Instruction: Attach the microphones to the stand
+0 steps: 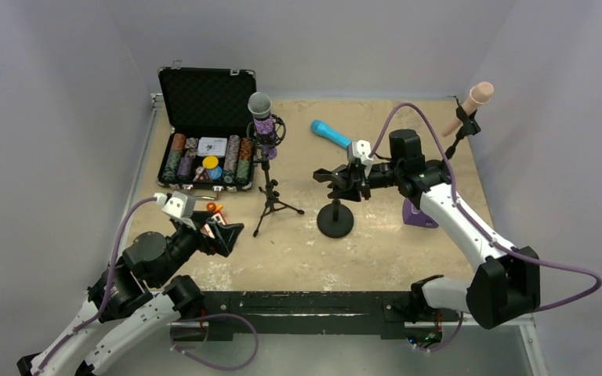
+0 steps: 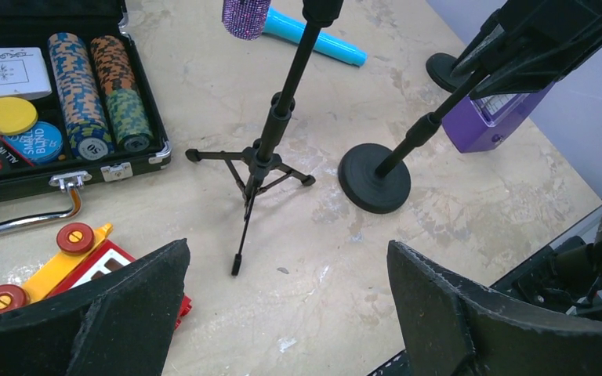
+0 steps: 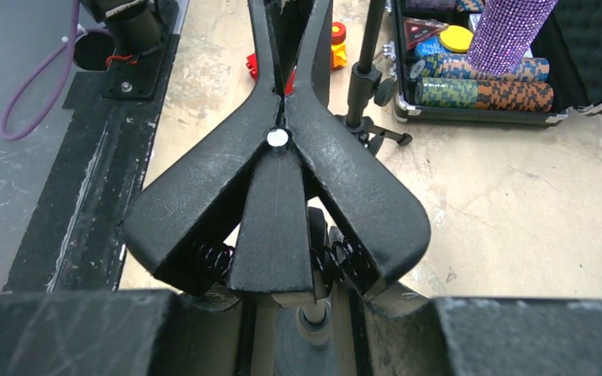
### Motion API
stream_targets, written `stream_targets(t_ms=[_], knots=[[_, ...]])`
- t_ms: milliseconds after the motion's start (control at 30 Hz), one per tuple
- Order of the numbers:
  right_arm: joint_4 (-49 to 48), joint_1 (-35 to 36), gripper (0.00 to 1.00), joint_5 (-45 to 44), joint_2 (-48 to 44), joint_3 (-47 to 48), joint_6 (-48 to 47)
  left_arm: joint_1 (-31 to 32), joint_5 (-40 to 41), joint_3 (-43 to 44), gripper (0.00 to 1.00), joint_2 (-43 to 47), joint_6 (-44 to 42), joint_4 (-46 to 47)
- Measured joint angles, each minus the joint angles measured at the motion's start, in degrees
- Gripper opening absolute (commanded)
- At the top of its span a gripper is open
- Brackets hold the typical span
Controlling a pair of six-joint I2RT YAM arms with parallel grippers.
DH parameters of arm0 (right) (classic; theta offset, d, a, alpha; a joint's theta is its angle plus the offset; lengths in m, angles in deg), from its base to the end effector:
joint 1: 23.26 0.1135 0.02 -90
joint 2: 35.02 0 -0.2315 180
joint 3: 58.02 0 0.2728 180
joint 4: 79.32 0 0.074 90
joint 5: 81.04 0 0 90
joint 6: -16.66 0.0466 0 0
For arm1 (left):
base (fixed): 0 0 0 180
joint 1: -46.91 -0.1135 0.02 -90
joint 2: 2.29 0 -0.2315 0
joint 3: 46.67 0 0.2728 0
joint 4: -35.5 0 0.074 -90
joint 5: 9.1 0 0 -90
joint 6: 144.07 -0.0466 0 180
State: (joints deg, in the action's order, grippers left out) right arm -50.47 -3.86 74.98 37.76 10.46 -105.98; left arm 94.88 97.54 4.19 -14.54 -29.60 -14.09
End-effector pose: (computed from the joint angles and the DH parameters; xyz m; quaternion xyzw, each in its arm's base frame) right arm 0.2701 0.1402 0.2633 -0.5566 0.5490 0.4299 0.4517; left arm 0.0925 -0.0827 0.3103 0.0653 0.7661 -0.2819 0.5738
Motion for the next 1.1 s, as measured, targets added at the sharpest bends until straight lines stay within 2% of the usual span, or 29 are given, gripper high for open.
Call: stream_targets(t_ms=[233, 367, 667, 900, 1100], knots=[[6.6, -0.4, 0.64, -2.0, -0.4, 0.0, -2.3, 0.0, -0.9, 0.0, 1.00, 0.0, 0.0, 1.4], [10.3, -2.1, 0.75, -3.7, -1.6, 0.0, -4.2, 0.0, -1.1, 0.0, 1.00, 0.0, 0.0, 1.7], [18.7, -8.8, 0.78, -6.3, -10.2, 0.1, -11.7, 0.0, -1.5, -0.5, 1.00, 0.0, -0.1, 2.1], [25.0, -15.5, 0.78, -6.5, -10.5, 1.1, -17.1, 0.0, -1.5, -0.5, 1.00, 0.1, -0.2, 2.5], [26.4, -18.6, 0.77, -6.6, -8.7, 4.6, -17.6, 0.0, -1.5, -0.7, 1.00, 0.7, -0.5, 2.5]])
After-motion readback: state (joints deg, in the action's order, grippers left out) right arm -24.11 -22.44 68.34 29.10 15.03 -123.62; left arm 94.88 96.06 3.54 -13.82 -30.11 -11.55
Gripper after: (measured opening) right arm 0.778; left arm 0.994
